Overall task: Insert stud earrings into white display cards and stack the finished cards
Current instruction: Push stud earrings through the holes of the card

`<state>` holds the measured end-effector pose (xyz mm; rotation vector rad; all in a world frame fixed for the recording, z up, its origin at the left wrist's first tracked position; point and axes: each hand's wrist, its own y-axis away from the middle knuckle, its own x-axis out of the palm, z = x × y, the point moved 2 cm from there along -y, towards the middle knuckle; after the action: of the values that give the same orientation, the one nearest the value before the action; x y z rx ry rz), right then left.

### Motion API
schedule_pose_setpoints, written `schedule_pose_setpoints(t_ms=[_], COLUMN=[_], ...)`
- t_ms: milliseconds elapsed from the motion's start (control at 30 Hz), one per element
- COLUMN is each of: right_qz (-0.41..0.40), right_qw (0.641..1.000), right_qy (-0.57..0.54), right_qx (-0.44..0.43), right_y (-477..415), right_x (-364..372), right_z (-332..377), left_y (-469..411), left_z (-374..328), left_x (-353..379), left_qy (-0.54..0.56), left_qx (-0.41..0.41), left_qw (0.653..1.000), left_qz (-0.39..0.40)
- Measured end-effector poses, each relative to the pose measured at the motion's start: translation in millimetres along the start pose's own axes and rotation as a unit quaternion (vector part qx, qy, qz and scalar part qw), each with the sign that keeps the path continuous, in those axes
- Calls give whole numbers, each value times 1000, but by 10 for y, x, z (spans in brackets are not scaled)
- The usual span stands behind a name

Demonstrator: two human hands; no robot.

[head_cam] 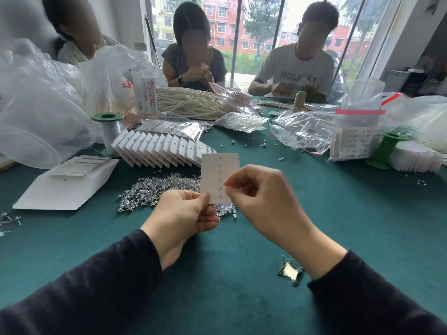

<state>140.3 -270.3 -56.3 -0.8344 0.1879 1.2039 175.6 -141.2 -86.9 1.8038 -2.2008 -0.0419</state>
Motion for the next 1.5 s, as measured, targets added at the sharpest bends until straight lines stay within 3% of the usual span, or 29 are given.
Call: schedule_pose_setpoints(t_ms=[200, 633, 1000, 1233, 1500], right_qz=[-11, 19, 25, -38, -46], right_qw=[988, 992, 996, 995, 992], right_qy=[105, 95, 44, 59, 82], right_qx=[-110, -79, -69, -77, -84], right_y=[43, 36, 42, 81, 120], right_x=[142, 264, 213, 198, 255], right_z=[58, -57, -105, -69, -32], left_y=[7, -1, 44, 24, 13], left_z=[18, 67, 24, 1, 34], left_x=[5, 36, -1, -21, -10], left_qy=[-20, -81, -68, -33, -44], left_qx=[21, 55, 22, 19, 38], left_qw=[1000, 995, 996, 998, 998], left_qz=[-5, -9, 54, 48, 30])
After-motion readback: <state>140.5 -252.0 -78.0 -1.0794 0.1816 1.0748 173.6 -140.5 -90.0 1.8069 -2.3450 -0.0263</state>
